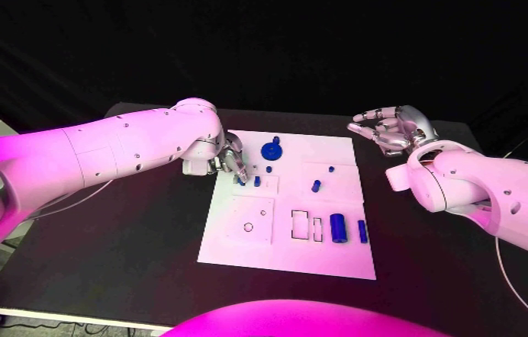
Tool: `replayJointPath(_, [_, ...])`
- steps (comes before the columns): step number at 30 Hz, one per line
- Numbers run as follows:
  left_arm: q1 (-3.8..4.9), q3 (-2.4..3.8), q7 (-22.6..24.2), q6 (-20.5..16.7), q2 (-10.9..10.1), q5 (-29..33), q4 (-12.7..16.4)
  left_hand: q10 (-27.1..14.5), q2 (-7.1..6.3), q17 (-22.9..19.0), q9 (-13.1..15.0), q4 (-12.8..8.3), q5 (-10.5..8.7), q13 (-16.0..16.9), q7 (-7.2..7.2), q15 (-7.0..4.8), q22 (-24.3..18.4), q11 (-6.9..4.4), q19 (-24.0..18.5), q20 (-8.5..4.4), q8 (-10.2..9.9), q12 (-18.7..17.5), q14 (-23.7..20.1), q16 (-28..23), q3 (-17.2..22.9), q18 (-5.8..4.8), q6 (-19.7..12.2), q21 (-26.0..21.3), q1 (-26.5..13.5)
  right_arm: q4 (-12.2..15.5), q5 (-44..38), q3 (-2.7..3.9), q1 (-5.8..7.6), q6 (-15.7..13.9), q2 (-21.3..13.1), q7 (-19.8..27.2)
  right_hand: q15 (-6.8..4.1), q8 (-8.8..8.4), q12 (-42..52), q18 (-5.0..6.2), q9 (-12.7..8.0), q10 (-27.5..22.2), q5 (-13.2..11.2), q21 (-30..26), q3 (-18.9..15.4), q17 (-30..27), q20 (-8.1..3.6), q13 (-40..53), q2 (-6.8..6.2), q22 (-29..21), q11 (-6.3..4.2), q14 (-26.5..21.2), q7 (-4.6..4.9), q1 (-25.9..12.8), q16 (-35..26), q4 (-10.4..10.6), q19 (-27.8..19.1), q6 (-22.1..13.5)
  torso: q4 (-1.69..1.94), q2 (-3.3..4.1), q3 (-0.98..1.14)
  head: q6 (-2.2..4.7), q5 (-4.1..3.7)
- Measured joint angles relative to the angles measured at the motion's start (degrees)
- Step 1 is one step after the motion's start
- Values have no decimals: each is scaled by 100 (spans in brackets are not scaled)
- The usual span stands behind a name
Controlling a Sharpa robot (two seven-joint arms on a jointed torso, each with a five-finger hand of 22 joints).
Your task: Assemble the parts on the task board
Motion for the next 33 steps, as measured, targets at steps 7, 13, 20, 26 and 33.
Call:
replayJointPath(7, [-4,-19,-28,-51,17,50,-14,55,0,0,-1,-16,45,77,2,0,0,-13,0,0,3,29,0,0,-16,0,31,0,0,4,0,0,0,0,-3,0,0,0,0,0,0,0,0,0,0,-1,0,0,0,0,0,0,0,0,0,0,0,0,-1,-1,2,-8,-8])
replayJointPath(13, [-19,-28,-53,-117,29,85,-18,106,39,0,-13,-31,45,149,8,0,-1,-22,0,0,7,72,0,0,-31,0,49,0,-40,7,0,0,0,0,-6,1,0,0,0,0,0,0,0,0,0,-1,0,0,0,4,0,0,0,0,0,0,0,0,-2,-1,2,-12,-19])
replayJointPath(20, [-35,-36,-80,-232,29,104,-14,138,84,-1,39,-102,-8,180,-27,-20,-1,-52,0,0,41,89,-21,0,-102,0,77,0,-189,11,0,0,0,0,-13,1,0,0,0,0,0,0,0,0,0,-1,0,0,0,4,0,0,0,0,0,0,0,0,-1,-1,1,-14,-27])
replayJointPath(26, [-47,-42,-93,-324,20,115,-5,147,-14,0,54,-419,-67,105,-46,-43,-1,-63,0,0,34,56,1,0,42,1,92,-44,-379,14,0,0,0,0,-16,1,0,0,0,0,0,0,0,0,-16,-1,0,0,0,3,0,0,-21,0,-34,-16,0,-21,2,-3,1,-14,-29])
replayJointPath(33, [-55,-47,-108,-373,-23,106,-1,77,-170,-1,-3,-31,-100,99,-121,-43,-2,-125,0,0,-61,36,1,0,-722,1,69,-84,-548,16,0,0,0,0,-20,2,0,0,0,0,0,0,0,0,-16,-2,0,0,0,3,0,0,-21,0,-34,-16,0,-21,2,-4,-2,-4,-29])
